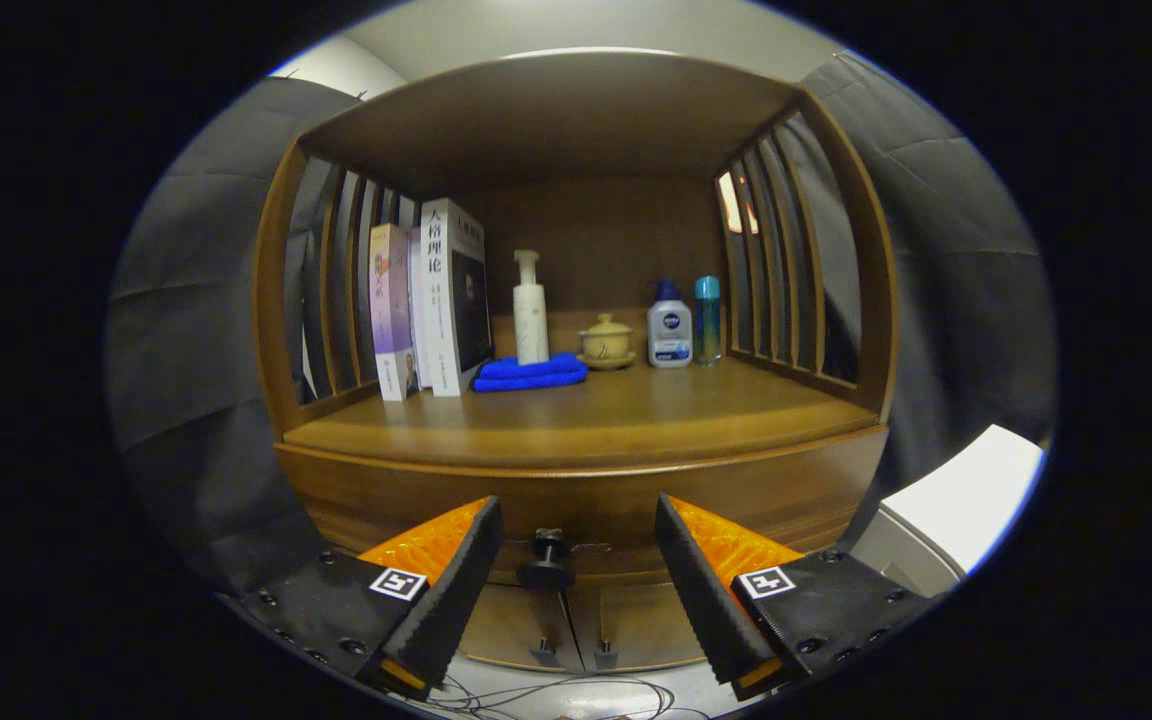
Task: Pull open the drawer, take out the items inside it, and place them on the countertop above the cabinet.
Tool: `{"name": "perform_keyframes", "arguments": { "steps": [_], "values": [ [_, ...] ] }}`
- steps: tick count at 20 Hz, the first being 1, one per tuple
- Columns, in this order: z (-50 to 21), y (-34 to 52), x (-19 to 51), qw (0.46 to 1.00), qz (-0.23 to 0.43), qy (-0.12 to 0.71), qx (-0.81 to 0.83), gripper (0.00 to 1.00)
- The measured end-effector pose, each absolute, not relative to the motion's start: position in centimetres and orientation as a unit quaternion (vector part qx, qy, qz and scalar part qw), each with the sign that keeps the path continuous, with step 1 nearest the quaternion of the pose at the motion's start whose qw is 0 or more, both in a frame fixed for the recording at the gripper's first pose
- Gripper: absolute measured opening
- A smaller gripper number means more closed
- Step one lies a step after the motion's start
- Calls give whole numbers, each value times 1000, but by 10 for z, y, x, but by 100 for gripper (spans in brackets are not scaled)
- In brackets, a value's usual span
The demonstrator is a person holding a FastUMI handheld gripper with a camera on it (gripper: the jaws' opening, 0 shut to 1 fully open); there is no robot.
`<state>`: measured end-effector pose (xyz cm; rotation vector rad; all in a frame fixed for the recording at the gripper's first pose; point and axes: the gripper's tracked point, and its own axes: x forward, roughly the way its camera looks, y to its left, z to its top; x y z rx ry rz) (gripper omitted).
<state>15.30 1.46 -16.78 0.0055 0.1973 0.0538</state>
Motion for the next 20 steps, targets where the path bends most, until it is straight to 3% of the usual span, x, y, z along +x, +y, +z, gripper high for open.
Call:
{"name": "perform_keyframes", "arguments": {
  "steps": [7,9,12,20],
  "values": [
    [-220,19,179,992,25,123,-17,97],
    [-225,25,185,992,35,120,-29,93],
    [-234,31,187,990,42,122,-51,71],
    [-235,34,187,991,33,106,-81,40]
  ]
}}
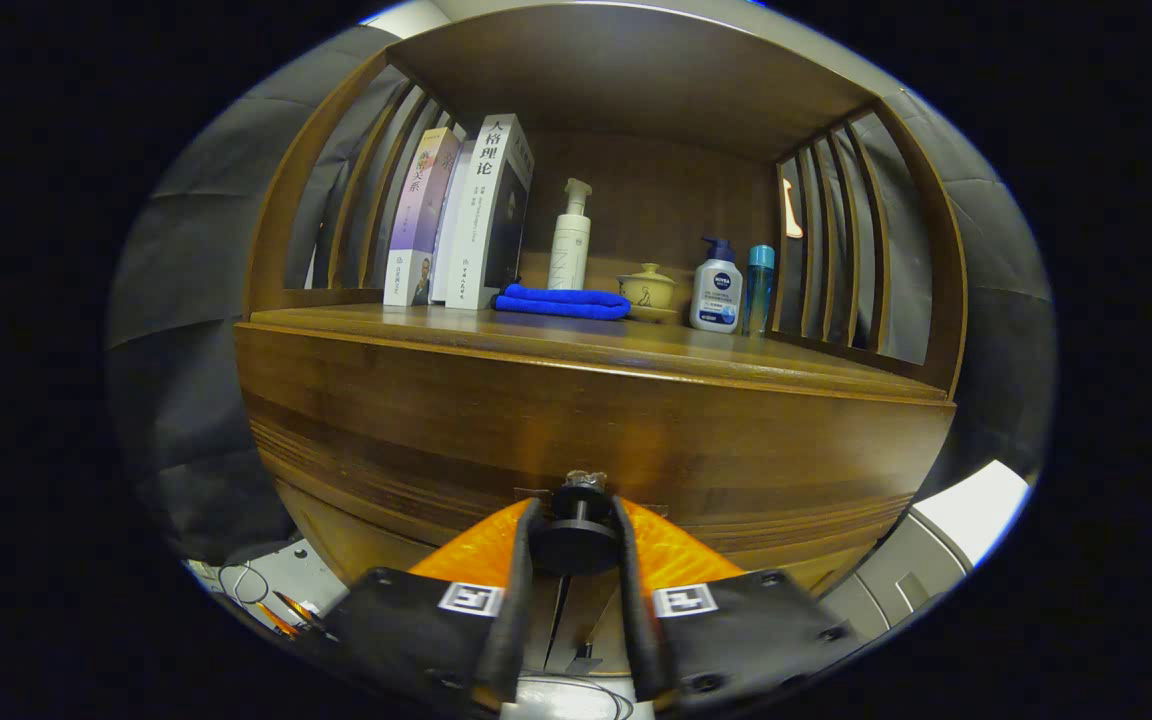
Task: Pull open the drawer, take out the items inside it, and place them on the countertop above the cabinet.
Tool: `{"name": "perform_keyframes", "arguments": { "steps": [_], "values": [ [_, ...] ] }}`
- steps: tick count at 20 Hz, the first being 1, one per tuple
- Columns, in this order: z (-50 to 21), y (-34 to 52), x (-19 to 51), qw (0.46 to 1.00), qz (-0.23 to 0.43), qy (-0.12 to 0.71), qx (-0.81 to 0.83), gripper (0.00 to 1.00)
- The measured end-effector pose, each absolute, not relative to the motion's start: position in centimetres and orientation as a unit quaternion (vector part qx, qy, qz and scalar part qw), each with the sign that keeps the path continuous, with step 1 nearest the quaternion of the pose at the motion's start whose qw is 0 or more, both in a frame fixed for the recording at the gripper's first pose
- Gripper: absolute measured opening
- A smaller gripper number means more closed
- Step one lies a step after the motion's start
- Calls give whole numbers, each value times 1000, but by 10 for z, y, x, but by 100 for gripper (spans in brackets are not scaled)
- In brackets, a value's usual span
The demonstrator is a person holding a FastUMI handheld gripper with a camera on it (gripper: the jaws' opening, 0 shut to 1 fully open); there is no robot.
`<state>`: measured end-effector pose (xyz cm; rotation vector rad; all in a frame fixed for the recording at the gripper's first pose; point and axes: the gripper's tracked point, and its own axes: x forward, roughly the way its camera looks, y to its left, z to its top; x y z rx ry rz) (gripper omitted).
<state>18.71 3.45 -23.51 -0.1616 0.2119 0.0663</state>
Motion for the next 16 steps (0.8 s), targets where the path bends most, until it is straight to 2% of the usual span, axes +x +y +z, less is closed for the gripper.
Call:
{"name": "perform_keyframes", "arguments": {
  "steps": [3,11,16],
  "values": [
    [-236,33,186,991,38,106,-75,28],
    [-236,31,181,990,39,117,-67,28],
    [-238,28,153,990,43,119,-66,28]
  ]
}}
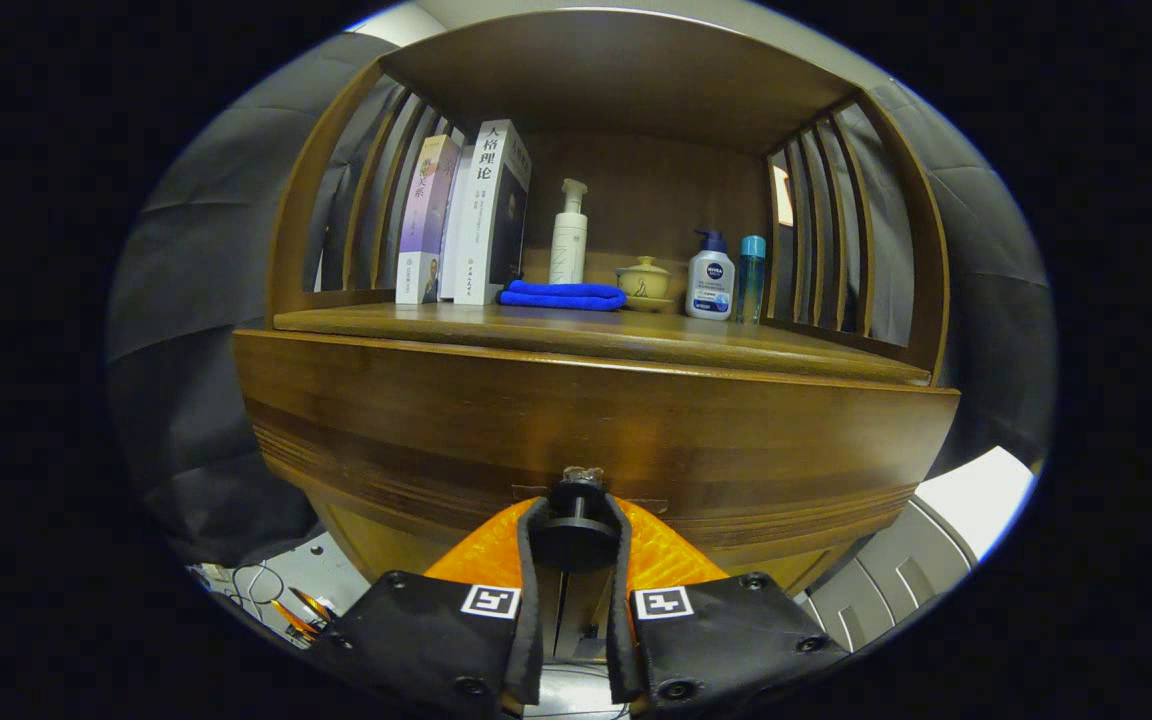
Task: Pull open the drawer, take out the items inside it, and place them on the countertop above the cabinet.
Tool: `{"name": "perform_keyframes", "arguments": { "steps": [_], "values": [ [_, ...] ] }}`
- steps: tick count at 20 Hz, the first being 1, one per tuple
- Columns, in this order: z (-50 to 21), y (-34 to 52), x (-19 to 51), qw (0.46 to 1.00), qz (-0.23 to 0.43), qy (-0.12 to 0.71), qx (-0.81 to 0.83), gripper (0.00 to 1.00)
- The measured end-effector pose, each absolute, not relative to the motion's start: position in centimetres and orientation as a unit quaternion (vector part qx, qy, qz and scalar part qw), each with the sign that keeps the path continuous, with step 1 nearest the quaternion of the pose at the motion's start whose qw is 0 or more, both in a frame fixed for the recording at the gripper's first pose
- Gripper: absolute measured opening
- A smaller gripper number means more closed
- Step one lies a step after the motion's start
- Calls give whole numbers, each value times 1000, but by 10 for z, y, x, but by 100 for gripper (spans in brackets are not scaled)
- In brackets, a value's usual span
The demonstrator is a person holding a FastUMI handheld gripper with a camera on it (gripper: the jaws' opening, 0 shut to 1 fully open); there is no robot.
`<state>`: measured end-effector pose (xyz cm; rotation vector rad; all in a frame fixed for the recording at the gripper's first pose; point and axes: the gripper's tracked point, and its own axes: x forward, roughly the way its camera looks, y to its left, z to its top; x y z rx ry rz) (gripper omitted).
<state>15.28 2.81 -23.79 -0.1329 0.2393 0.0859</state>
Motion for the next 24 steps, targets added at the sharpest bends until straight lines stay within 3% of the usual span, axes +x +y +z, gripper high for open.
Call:
{"name": "perform_keyframes", "arguments": {
  "steps": [14,24],
  "values": [
    [-246,25,50,986,63,132,-76,27],
    [-250,21,19,983,82,142,-85,28]
  ]
}}
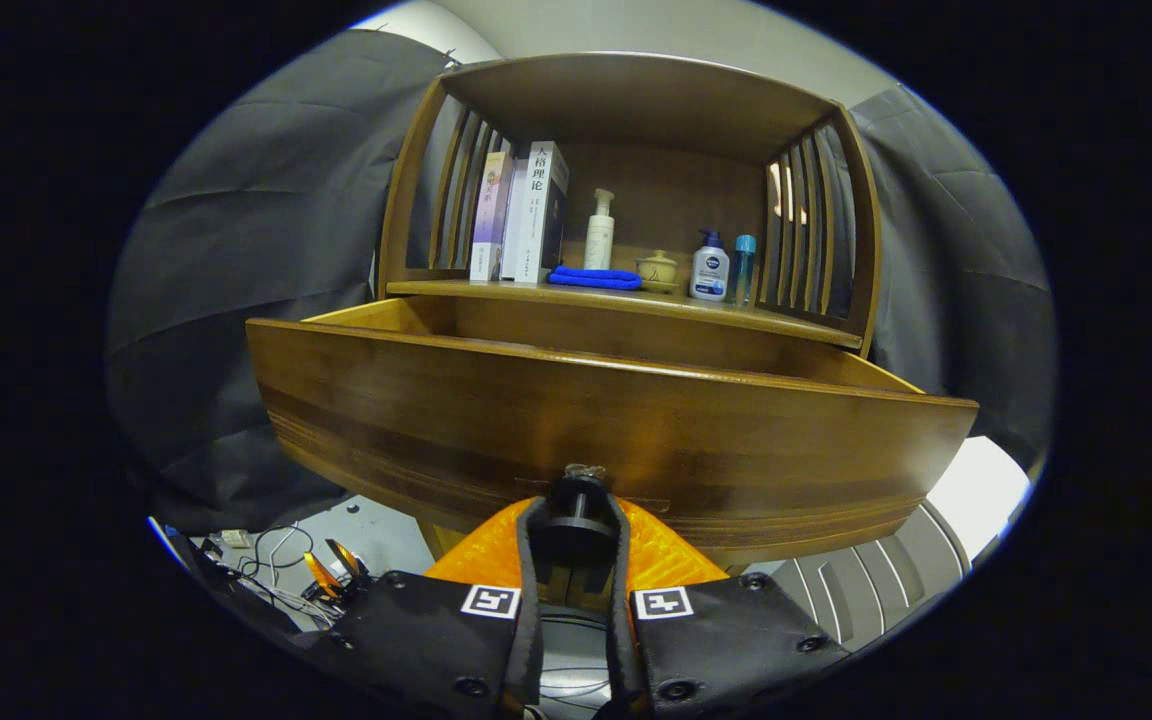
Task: Pull open the drawer, take out the items inside it, and place them on the countertop above the cabinet.
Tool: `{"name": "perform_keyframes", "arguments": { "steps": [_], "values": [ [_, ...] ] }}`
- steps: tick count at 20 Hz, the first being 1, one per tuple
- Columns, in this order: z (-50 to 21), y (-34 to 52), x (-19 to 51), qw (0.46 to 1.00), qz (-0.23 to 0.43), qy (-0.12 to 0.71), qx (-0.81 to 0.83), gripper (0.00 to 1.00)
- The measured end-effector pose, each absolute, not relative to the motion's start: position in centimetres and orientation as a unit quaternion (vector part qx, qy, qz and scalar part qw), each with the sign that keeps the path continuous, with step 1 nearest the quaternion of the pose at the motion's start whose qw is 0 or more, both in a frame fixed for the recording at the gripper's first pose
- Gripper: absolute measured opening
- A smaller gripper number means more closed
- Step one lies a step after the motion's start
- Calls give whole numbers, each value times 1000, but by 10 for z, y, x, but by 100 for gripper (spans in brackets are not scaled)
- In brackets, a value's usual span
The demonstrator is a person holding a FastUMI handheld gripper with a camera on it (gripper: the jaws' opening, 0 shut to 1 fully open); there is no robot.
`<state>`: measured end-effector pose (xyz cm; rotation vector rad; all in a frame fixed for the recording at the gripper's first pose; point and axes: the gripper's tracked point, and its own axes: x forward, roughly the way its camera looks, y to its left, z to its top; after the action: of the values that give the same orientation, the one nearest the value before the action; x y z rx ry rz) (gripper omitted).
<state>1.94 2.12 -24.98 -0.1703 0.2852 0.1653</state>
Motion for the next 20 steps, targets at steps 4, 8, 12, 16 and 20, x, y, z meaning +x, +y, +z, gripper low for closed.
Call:
{"name": "perform_keyframes", "arguments": {
  "steps": [4,8,12,16,20],
  "values": [
    [-251,21,15,981,80,156,-87,33],
    [-248,22,6,975,93,193,-63,52],
    [-215,21,-11,974,105,193,-57,81],
    [-156,22,-18,980,106,164,-39,98],
    [-116,18,1,979,96,171,-47,98]
  ]
}}
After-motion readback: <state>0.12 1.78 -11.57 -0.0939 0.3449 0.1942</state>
